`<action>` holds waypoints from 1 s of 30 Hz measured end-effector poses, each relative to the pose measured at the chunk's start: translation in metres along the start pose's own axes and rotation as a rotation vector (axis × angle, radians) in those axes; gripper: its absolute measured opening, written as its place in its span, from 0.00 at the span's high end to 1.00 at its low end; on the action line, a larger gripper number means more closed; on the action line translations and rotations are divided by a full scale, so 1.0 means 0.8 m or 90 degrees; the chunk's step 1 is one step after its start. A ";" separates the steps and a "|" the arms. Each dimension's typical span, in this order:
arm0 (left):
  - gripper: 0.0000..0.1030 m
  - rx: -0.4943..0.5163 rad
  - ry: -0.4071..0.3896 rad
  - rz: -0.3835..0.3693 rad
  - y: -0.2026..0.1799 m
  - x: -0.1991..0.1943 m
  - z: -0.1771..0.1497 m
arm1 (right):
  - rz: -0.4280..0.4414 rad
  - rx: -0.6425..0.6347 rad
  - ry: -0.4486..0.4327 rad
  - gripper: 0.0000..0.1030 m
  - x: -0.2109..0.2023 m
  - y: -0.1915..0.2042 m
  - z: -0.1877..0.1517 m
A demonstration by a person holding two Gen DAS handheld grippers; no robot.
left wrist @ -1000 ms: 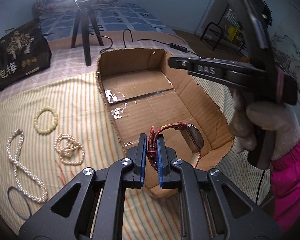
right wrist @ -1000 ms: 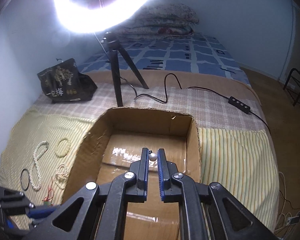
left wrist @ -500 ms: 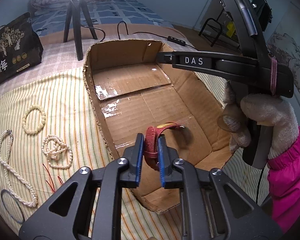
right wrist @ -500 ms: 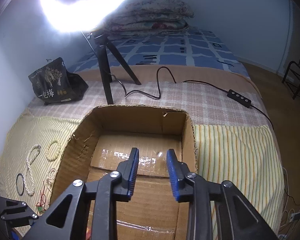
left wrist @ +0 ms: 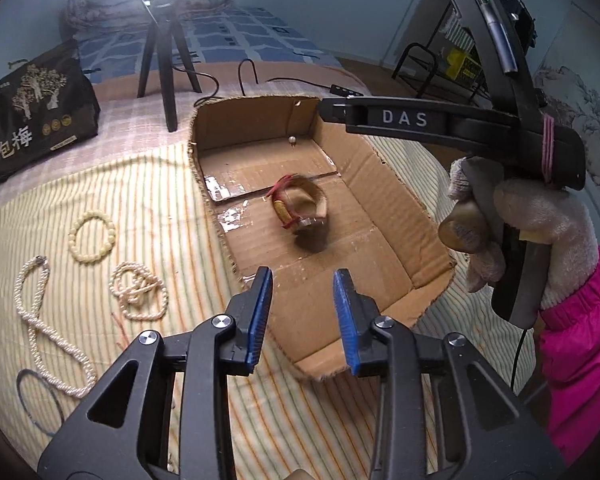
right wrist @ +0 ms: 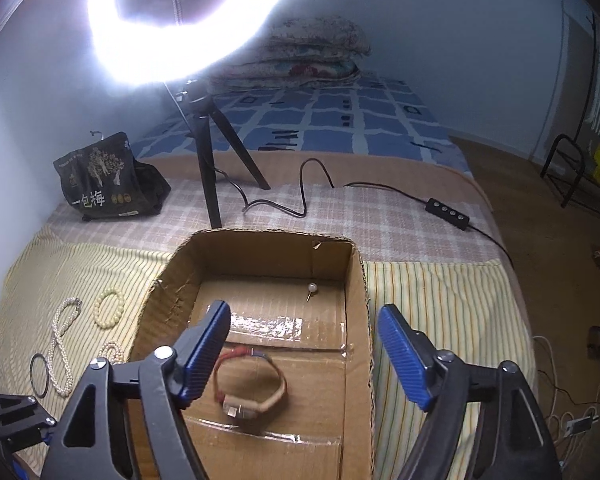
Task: Organize jewelry
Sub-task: 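Move the left tool to the blue bangle while the right tool approaches the pearl necklace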
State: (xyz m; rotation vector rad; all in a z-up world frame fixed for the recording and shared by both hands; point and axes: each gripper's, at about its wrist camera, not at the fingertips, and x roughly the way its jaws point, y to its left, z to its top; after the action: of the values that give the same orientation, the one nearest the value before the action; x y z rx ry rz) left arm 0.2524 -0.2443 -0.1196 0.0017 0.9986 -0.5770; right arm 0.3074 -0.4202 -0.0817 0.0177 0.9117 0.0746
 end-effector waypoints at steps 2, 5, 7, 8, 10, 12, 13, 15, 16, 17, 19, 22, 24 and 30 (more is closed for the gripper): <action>0.70 -0.001 -0.007 0.003 0.002 -0.012 -0.002 | -0.006 -0.002 -0.006 0.20 -0.009 0.003 -0.001; 0.70 -0.003 -0.017 0.006 0.006 -0.028 -0.002 | -0.005 -0.002 -0.011 0.20 -0.025 0.010 -0.001; 0.70 -0.007 -0.026 0.010 0.011 -0.040 -0.005 | -0.005 -0.004 -0.014 0.20 -0.034 0.014 -0.003; 0.70 -0.009 -0.029 0.011 0.014 -0.045 -0.009 | -0.005 -0.005 -0.015 0.20 -0.040 0.017 -0.004; 0.70 -0.016 -0.034 0.014 0.022 -0.057 -0.012 | -0.005 -0.008 -0.018 0.20 -0.050 0.022 -0.006; 0.70 -0.019 -0.039 0.019 0.030 -0.068 -0.016 | -0.002 -0.009 -0.023 0.20 -0.060 0.027 -0.008; 0.70 -0.022 -0.042 0.024 0.035 -0.074 -0.019 | 0.001 -0.008 -0.025 0.20 -0.065 0.029 -0.010; 0.70 -0.028 -0.046 0.033 0.045 -0.083 -0.024 | 0.005 -0.009 -0.028 0.20 -0.077 0.036 -0.013; 0.70 -0.031 -0.048 0.038 0.051 -0.088 -0.025 | 0.008 -0.013 -0.030 0.20 -0.083 0.040 -0.015; 0.70 -0.034 -0.051 0.044 0.058 -0.094 -0.027 | 0.010 -0.018 -0.033 0.20 -0.088 0.044 -0.017; 0.70 -0.039 -0.056 0.057 0.071 -0.105 -0.032 | 0.013 -0.028 -0.038 0.20 -0.100 0.053 -0.022; 0.70 -0.056 -0.061 0.074 0.099 -0.118 -0.039 | 0.027 -0.036 -0.044 0.20 -0.116 0.064 -0.029; 0.70 -0.072 -0.065 0.087 0.119 -0.131 -0.047 | 0.039 -0.042 -0.046 0.20 -0.126 0.075 -0.036; 0.70 -0.117 -0.068 0.124 0.175 -0.166 -0.080 | 0.079 -0.069 -0.042 0.22 -0.141 0.109 -0.052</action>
State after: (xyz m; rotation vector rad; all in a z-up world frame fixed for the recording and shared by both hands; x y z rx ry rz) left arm 0.2122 -0.0481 -0.0854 -0.0936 0.9324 -0.3026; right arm 0.2007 -0.3418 -0.0137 -0.0242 0.8394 0.2382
